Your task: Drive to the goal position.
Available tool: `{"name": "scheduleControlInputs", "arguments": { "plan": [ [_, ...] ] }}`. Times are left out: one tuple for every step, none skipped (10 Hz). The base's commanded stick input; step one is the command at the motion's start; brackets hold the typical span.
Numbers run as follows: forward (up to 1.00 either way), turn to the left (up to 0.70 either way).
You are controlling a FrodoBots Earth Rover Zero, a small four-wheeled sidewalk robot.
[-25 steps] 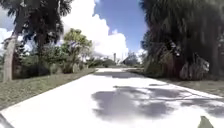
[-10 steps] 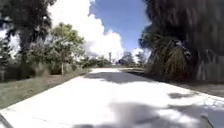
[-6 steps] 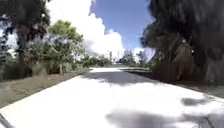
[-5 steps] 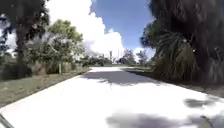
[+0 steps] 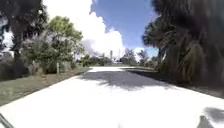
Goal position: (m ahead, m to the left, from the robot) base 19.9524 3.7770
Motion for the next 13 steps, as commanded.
{"name": "scheduleControlInputs", "arguments": {
  "plan": [
    [0.70, 0.00],
    [0.70, 0.00],
    [0.70, 0.00],
    [0.70, 0.00],
    [0.70, 0.00],
    [0.70, 0.00],
    [0.70, 0.00],
    [0.70, 0.00],
    [0.70, 0.00],
    [0.70, 0.00],
    [0.70, 0.00],
    [0.70, 0.00],
    [0.70, 0.00]
  ]
}}
